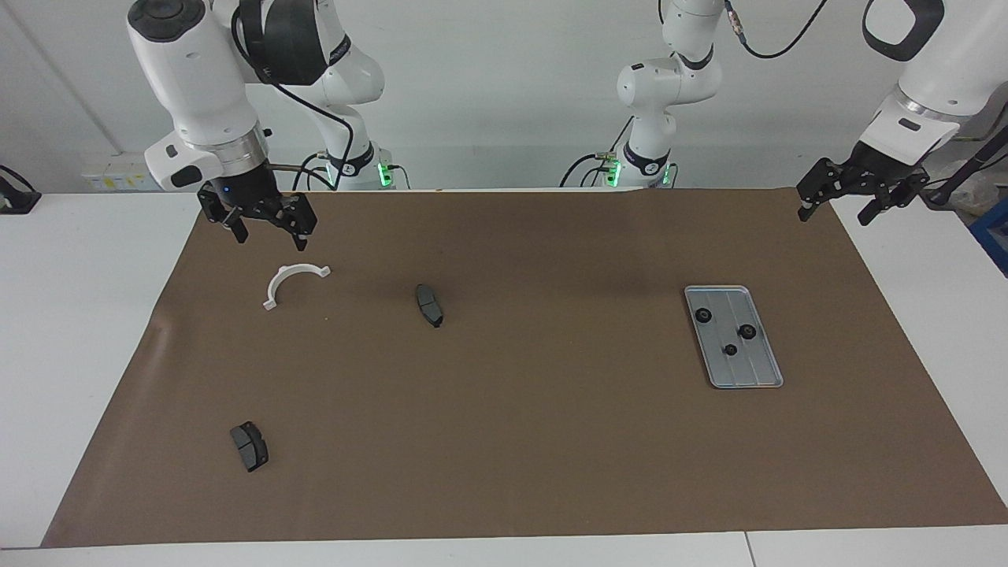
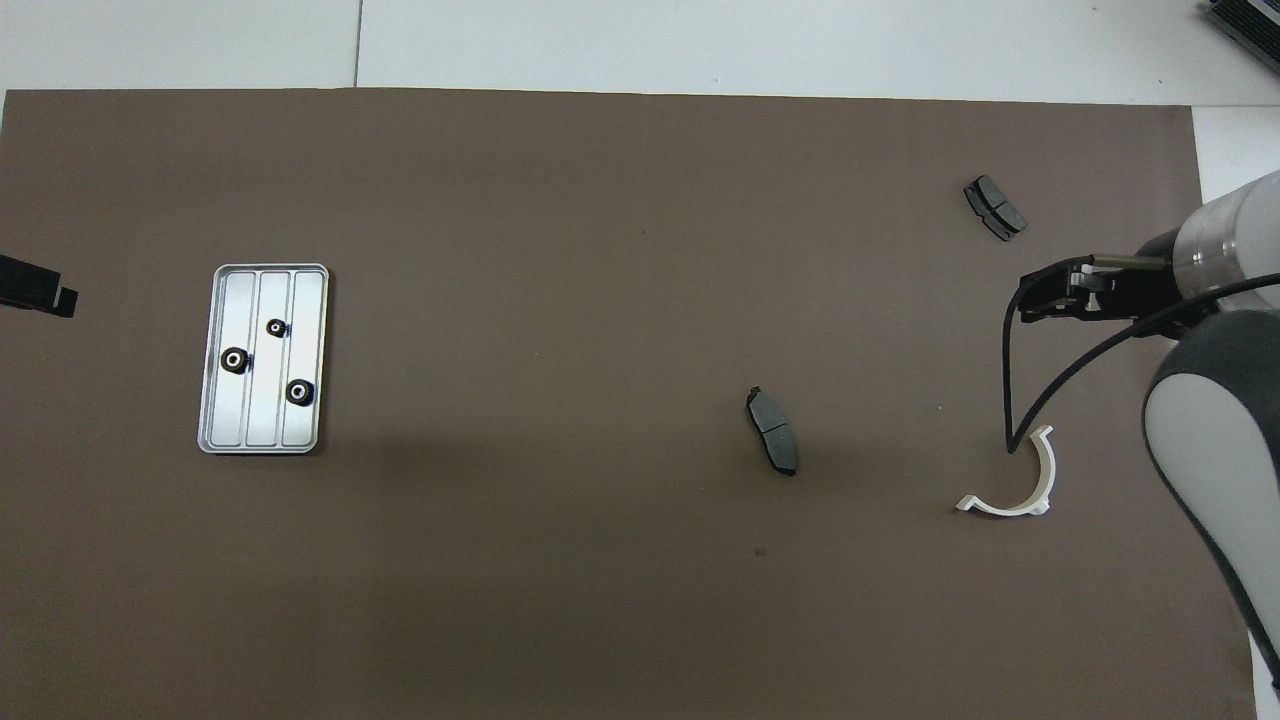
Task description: Pick bearing gear from pile to tray
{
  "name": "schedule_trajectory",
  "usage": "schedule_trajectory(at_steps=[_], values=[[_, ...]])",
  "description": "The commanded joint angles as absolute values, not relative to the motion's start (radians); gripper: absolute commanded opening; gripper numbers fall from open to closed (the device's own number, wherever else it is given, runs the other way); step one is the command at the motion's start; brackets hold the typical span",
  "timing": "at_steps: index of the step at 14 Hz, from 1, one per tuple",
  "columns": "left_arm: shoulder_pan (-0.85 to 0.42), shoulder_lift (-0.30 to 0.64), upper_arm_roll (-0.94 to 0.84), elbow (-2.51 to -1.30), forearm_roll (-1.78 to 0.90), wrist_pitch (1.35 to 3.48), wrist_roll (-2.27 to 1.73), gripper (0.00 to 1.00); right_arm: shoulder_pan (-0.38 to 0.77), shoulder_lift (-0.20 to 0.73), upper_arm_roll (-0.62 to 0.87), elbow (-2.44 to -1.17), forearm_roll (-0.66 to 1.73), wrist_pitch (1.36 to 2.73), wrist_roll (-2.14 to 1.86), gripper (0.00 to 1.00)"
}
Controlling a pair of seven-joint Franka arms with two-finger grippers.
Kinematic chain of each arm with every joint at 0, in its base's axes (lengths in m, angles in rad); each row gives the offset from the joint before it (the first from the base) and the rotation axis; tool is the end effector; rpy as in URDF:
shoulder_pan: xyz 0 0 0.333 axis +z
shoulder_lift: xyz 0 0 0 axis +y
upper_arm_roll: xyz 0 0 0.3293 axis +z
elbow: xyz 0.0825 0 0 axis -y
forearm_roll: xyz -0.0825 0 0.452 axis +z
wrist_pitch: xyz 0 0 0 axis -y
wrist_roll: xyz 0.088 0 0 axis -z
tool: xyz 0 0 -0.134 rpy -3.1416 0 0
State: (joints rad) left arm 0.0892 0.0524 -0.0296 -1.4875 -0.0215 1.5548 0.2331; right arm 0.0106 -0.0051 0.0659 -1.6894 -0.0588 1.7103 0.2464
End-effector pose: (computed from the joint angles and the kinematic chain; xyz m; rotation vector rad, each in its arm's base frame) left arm 0.6379 0.0356 0.6213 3.1090 -0.2711 0.0283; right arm 0.6294 0.0412 0.5620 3.0772 -0.2505 0.0542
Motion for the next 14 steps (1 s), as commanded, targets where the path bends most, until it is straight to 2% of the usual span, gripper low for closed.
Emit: schedule_trajectory(at_steps=[1, 10, 14], values=[[0.081, 0.051, -0.037, -1.494, -0.034, 1.562, 0.230, 1.00, 0.005, -0.021, 0.069, -1.700, -0.038, 1.701, 0.218, 1.00], [0.072, 0.055, -0.045, -1.491, -0.017, 1.583, 0.230, 1.00, 0.003, -0.021, 0.069, -1.700, -0.038, 1.701, 0.218, 1.00], [0.074, 0.058, -0.040, -1.453, -0.014, 1.585, 0.224, 1.00, 0.003, -0.021, 0.069, -1.700, -0.038, 1.701, 0.218, 1.00]])
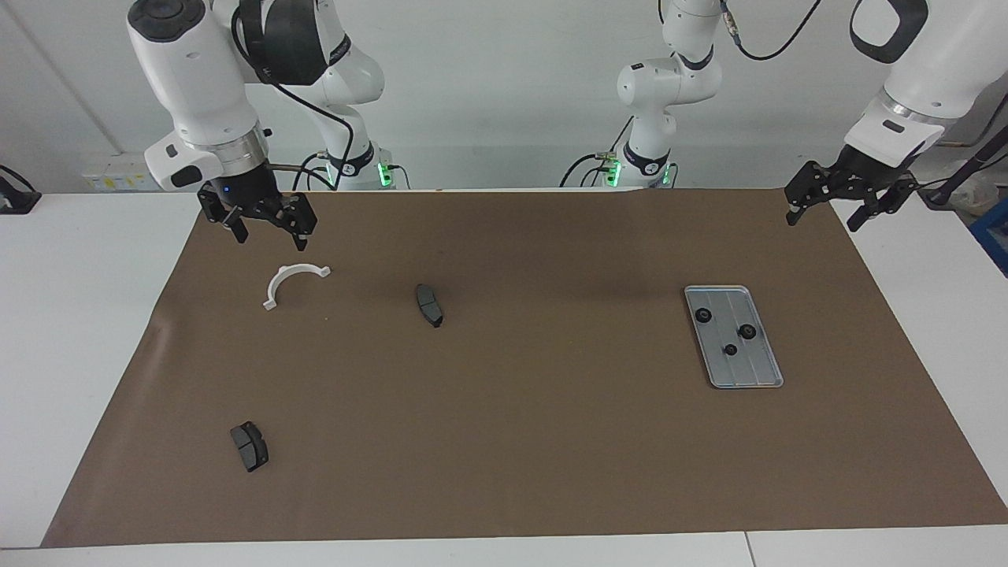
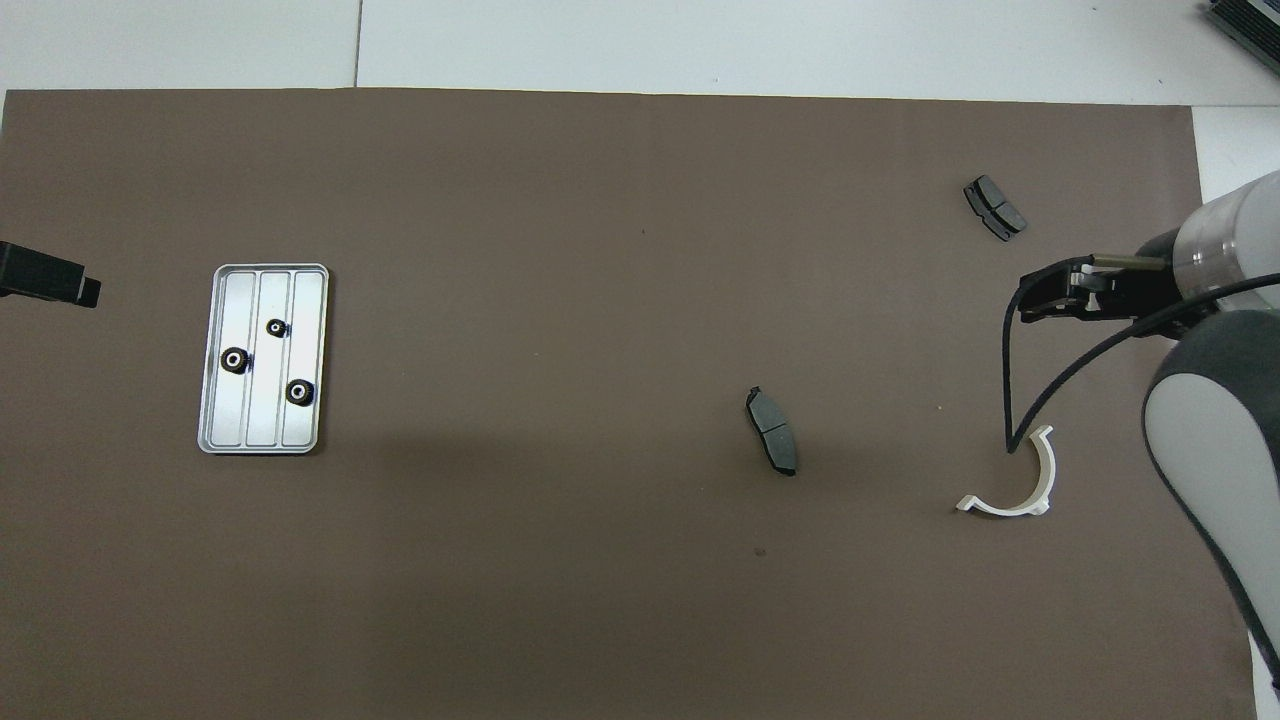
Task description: Pick bearing gear from pile to tray
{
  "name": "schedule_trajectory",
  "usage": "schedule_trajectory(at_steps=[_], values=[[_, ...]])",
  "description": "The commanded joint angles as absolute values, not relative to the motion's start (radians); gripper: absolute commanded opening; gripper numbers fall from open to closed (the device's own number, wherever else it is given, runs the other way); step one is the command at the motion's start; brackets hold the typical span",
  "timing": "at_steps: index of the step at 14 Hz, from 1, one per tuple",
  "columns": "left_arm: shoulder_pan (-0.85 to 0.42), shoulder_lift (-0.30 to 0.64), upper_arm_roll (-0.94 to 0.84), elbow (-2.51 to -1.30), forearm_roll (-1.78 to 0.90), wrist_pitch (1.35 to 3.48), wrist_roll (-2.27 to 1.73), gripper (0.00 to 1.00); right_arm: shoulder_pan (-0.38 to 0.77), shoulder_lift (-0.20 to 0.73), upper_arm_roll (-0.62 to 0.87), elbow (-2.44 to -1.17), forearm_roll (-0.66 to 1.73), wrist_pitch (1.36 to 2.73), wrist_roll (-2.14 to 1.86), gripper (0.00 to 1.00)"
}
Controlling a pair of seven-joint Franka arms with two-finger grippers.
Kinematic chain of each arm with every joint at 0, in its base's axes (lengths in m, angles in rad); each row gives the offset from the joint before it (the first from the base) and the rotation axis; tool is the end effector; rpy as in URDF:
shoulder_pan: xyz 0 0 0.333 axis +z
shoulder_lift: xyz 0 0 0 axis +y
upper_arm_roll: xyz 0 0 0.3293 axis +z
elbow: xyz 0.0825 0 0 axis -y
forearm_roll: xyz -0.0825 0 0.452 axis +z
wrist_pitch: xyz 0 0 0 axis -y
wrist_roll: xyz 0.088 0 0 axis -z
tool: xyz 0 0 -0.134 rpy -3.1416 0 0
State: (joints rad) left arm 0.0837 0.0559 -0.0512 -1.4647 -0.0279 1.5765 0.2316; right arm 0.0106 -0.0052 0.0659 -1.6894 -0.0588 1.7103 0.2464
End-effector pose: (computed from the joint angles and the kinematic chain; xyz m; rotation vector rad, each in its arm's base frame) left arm 0.6431 0.0181 0.6335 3.1016 -0.3105 0.0928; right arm 0.6294 0.0412 0.5621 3.0772 -0.2505 0.0543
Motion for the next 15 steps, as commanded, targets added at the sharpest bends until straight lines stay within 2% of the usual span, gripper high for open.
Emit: schedule_trajectory(at_steps=[1, 5, 11, 15], values=[[0.087, 0.060, -0.031, -1.451, -0.008, 1.586, 0.229, 1.00, 0.000, -0.021, 0.069, -1.700, -0.038, 1.703, 0.219, 1.00], [0.109, 0.070, -0.026, -1.456, -0.034, 1.644, 0.187, 1.00, 0.002, -0.020, 0.072, -1.690, -0.035, 1.703, 0.216, 1.00], [0.109, 0.078, -0.028, -1.453, -0.021, 1.638, 0.060, 1.00, 0.003, -0.002, 0.072, -1.591, -0.028, 1.614, 0.213, 1.00], [0.092, 0.084, -0.035, -1.454, -0.021, 1.637, 0.069, 1.00, 0.009, 0.002, 0.075, -1.595, -0.029, 1.605, 0.209, 1.00]])
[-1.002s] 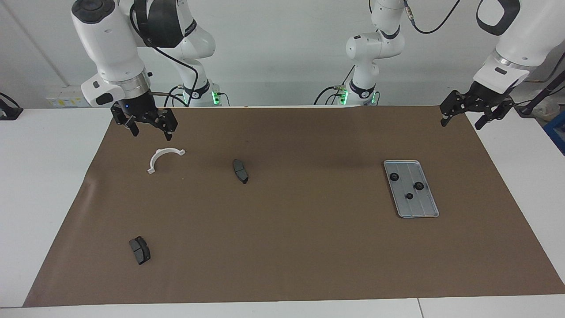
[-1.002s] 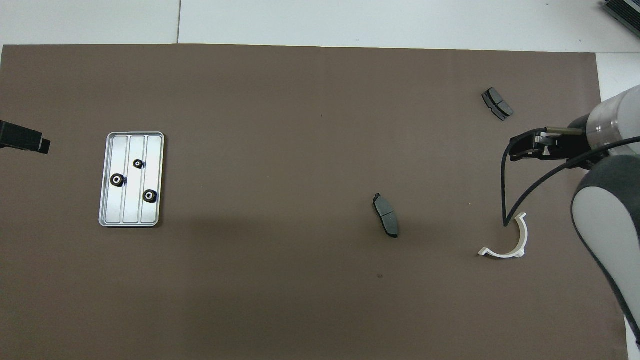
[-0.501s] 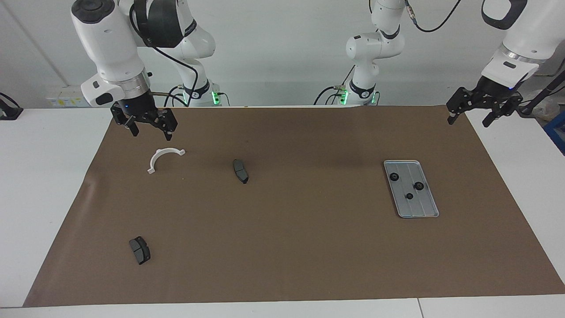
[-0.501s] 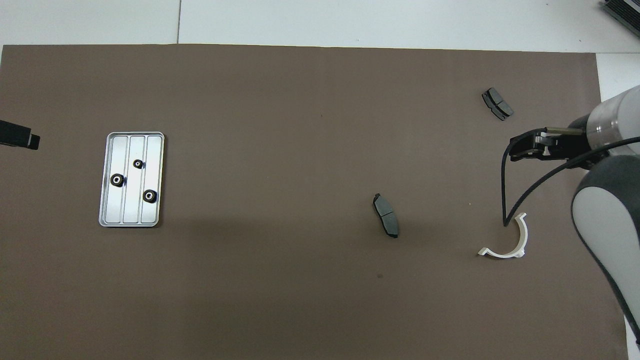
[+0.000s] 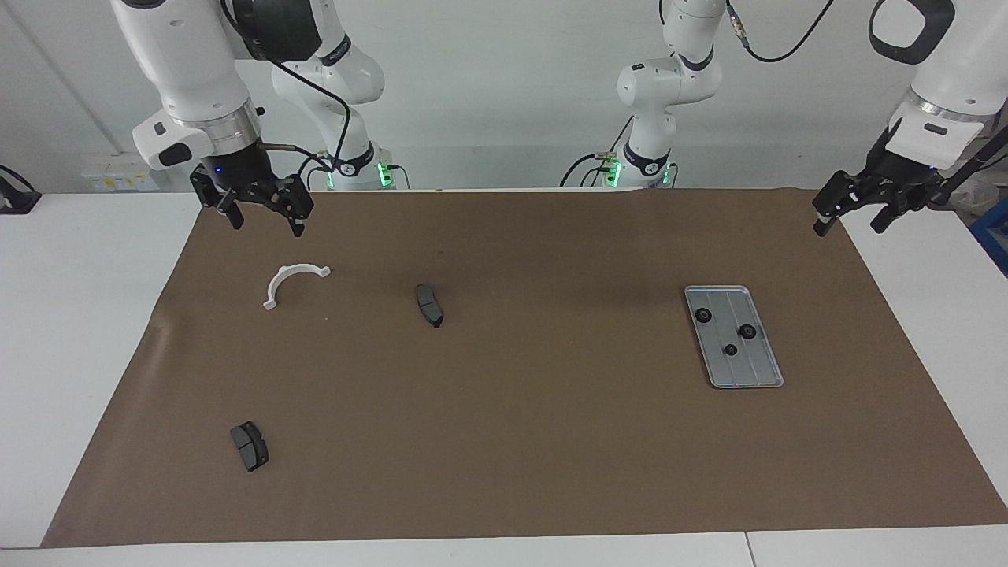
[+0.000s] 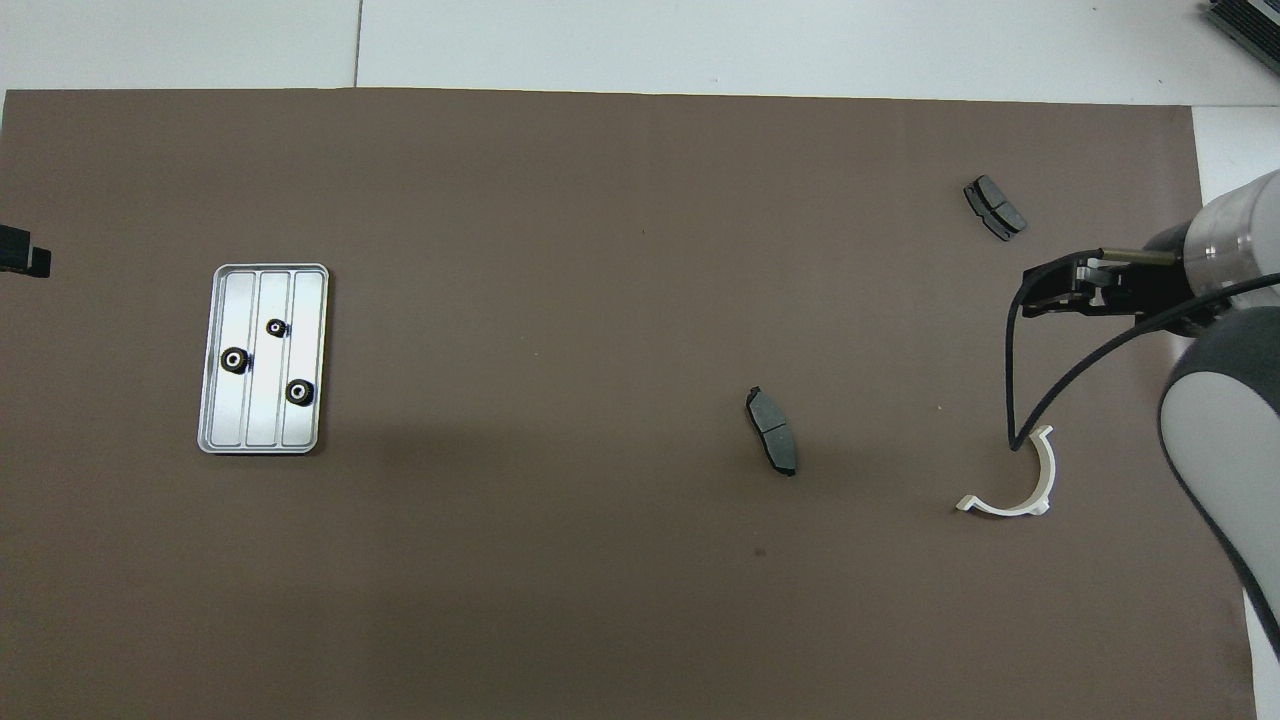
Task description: Pick bearing gear from pile to tray
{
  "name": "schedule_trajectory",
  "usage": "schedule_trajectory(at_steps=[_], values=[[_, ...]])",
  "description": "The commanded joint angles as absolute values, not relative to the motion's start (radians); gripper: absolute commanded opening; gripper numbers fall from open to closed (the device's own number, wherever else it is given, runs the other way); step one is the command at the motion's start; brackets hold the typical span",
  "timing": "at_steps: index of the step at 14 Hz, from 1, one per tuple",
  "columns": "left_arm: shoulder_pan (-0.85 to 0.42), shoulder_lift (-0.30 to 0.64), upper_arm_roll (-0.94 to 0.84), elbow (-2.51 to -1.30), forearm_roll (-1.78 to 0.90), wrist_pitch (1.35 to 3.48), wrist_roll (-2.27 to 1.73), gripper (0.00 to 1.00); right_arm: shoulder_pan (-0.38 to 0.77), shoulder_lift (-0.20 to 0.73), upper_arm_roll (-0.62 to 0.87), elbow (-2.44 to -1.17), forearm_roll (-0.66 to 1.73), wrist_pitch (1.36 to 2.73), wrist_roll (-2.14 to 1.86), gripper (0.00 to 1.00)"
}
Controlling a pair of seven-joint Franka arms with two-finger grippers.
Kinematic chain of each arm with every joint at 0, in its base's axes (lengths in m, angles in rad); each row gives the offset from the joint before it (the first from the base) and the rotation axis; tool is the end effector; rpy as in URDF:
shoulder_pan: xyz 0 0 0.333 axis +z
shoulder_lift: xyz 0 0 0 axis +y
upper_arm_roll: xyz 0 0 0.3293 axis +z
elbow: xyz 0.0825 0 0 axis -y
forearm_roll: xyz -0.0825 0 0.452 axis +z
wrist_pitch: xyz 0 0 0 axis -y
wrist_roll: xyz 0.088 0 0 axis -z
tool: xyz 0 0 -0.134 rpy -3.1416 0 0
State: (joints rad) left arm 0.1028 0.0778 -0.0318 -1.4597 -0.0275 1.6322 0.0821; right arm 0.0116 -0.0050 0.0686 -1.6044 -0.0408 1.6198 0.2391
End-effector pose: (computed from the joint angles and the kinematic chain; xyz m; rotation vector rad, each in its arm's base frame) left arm 0.6556 0.0439 0.6274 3.1153 -0.0164 0.1508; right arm 0.6242 0.0450 0.6002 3.0944 -0.2439 0.0414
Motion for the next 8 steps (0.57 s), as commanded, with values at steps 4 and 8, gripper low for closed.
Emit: schedule_trajectory(at_steps=[4, 8], values=[[0.039, 0.089, -0.038, -1.454, -0.018, 1.634, 0.074, 1.00, 0.009, -0.002, 0.077, -1.603, -0.018, 1.615, 0.209, 1.00], [-0.006, 0.092, -0.040, -1.462, -0.014, 1.632, 0.077, 1.00, 0.009, -0.003, 0.077, -1.608, -0.015, 1.617, 0.212, 1.00]])
